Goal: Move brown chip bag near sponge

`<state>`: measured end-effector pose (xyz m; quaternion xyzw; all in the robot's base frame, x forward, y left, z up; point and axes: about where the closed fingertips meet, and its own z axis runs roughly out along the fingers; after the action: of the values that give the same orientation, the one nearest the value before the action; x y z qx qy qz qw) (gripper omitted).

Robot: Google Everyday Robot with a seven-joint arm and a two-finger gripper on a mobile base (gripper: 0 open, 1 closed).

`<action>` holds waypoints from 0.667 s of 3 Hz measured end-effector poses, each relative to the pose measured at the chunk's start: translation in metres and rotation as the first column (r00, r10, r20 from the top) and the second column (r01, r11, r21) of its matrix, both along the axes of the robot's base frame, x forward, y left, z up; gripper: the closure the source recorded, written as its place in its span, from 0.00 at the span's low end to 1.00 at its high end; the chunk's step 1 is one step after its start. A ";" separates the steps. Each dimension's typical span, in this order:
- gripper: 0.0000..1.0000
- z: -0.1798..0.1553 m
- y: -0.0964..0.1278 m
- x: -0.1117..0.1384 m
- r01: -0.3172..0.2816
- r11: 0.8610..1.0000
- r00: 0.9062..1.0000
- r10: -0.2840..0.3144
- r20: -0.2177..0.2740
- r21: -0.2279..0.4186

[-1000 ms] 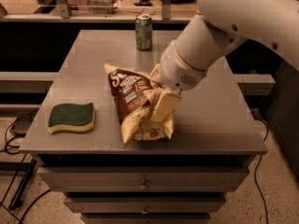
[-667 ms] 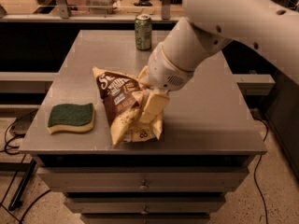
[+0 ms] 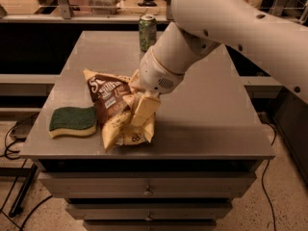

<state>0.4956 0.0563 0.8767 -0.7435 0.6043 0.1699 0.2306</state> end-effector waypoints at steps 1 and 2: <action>0.36 -0.002 0.012 0.002 -0.007 1.000 1.000 0.007 -0.013 0.017; 0.13 0.000 0.020 0.004 -0.013 0.999 1.000 0.013 -0.014 0.037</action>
Offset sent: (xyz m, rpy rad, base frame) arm 0.0080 0.0268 0.0033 0.0638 0.0151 0.0140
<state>0.4994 0.0764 0.8767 -0.7418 0.5978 0.1877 0.2389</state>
